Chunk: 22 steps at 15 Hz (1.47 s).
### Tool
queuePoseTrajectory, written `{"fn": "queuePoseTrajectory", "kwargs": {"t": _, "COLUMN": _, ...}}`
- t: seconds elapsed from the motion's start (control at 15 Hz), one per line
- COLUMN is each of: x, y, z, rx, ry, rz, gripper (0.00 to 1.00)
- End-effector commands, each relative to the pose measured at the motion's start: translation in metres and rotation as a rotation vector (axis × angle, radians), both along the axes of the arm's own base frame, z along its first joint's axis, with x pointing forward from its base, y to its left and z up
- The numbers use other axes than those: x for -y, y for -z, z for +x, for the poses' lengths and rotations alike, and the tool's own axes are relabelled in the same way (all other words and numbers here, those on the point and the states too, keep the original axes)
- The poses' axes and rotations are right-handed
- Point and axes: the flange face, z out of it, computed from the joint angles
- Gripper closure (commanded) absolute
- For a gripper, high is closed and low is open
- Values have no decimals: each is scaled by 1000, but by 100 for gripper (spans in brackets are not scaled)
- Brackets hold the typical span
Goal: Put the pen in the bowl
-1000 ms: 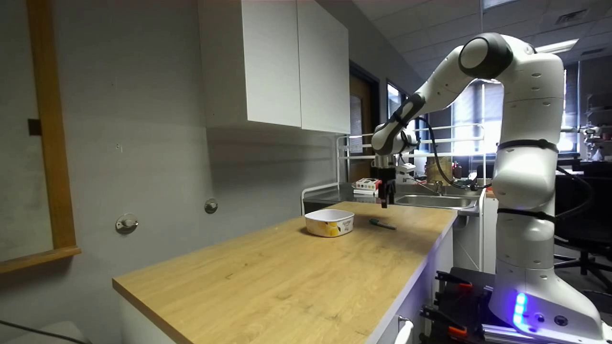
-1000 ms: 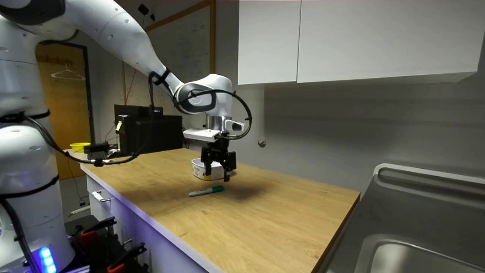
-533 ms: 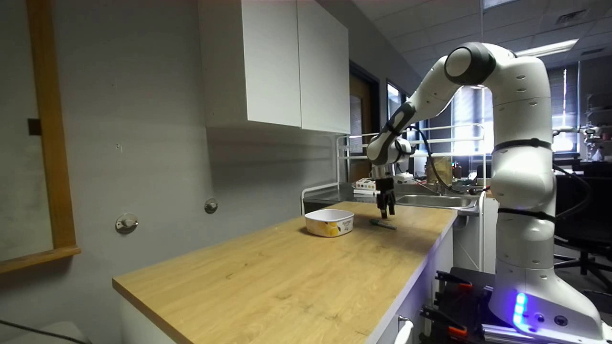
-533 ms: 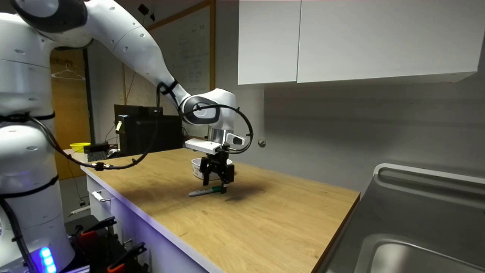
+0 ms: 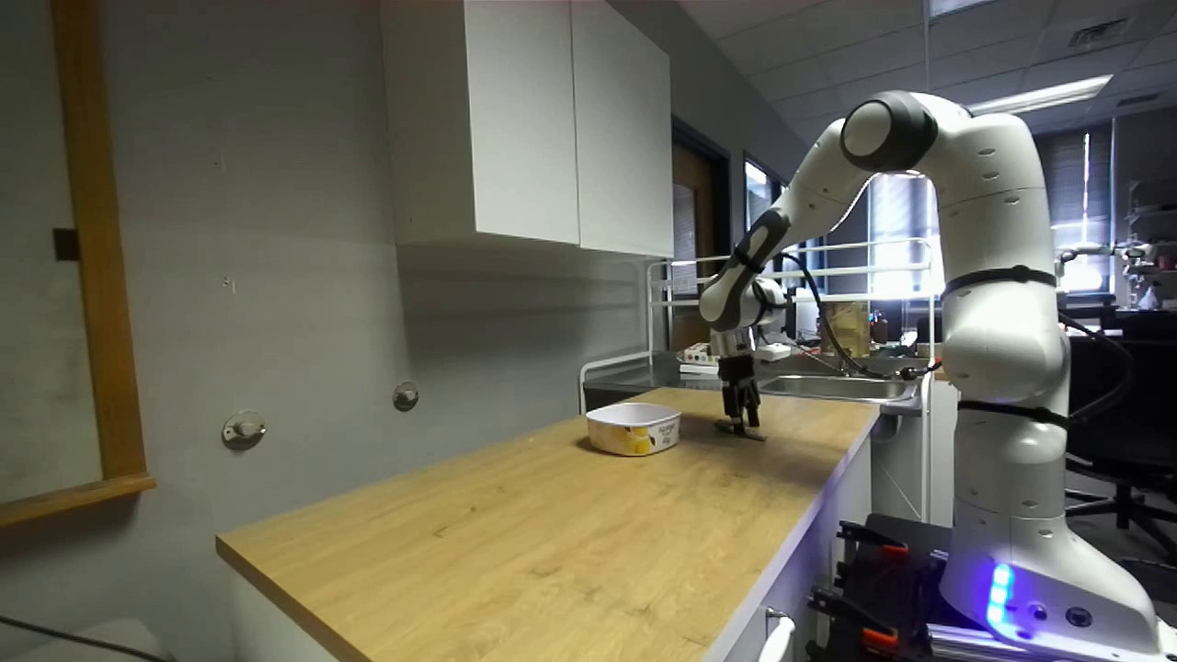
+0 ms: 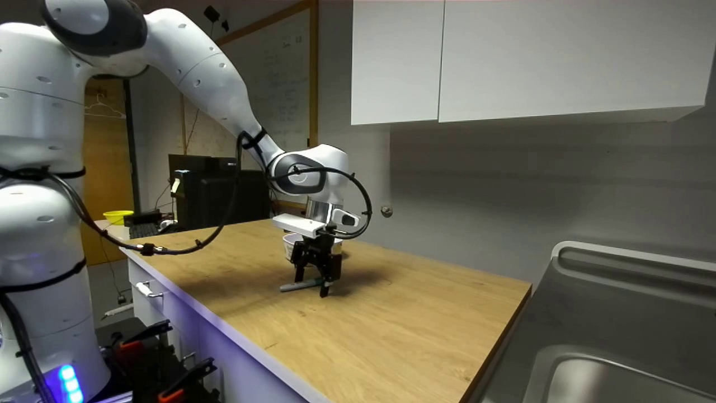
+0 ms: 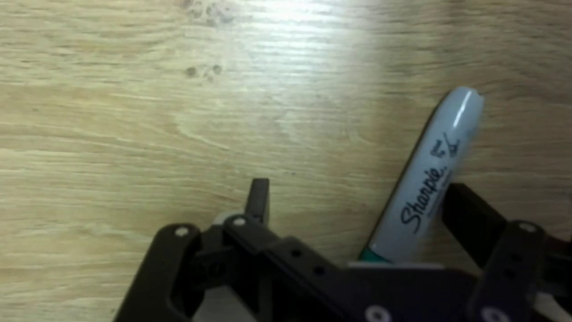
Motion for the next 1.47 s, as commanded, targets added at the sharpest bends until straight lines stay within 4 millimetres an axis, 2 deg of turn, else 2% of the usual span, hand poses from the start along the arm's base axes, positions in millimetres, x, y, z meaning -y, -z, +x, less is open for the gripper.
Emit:
{"fn": "queuePoseTrajectory", "kwargs": {"t": 0.0, "x": -3, "y": 4, "z": 11, "rx": -20, "ry": 21, "rz": 7, "gripper": 0}}
{"fn": "queuePoseTrajectory", "kwargs": {"t": 0.13, "x": -5, "y": 2, "z": 15, "rx": -18, "ry": 19, "rz": 7, "gripper": 0}}
{"fn": "queuePoseTrajectory", "kwargs": {"t": 0.2, "x": -5, "y": 2, "z": 17, "rx": -13, "ry": 18, "rz": 4, "gripper": 25}}
{"fn": "queuePoseTrajectory", "kwargs": {"t": 0.27, "x": -6, "y": 2, "z": 18, "rx": -12, "ry": 18, "rz": 3, "gripper": 25}}
{"fn": "queuePoseTrajectory", "kwargs": {"t": 0.33, "x": -5, "y": 0, "z": 20, "rx": -9, "ry": 19, "rz": 1, "gripper": 32}}
{"fn": "queuePoseTrajectory", "kwargs": {"t": 0.6, "x": 2, "y": -5, "z": 24, "rx": 4, "ry": 29, "rz": -4, "gripper": 65}}
{"fn": "queuePoseTrajectory", "kwargs": {"t": 0.87, "x": 10, "y": -9, "z": 26, "rx": 12, "ry": 43, "rz": -10, "gripper": 93}}
{"fn": "queuePoseTrajectory", "kwargs": {"t": 0.93, "x": 11, "y": -11, "z": 25, "rx": 14, "ry": 46, "rz": -13, "gripper": 95}}
{"fn": "queuePoseTrajectory", "kwargs": {"t": 1.07, "x": 9, "y": -17, "z": 23, "rx": 19, "ry": 47, "rz": -19, "gripper": 90}}
{"fn": "queuePoseTrajectory", "kwargs": {"t": 1.2, "x": -1, "y": -32, "z": 21, "rx": 38, "ry": 29, "rz": -17, "gripper": 90}}
{"fn": "queuePoseTrajectory", "kwargs": {"t": 1.4, "x": -22, "y": -64, "z": 20, "rx": 84, "ry": -10, "rz": -19, "gripper": 90}}
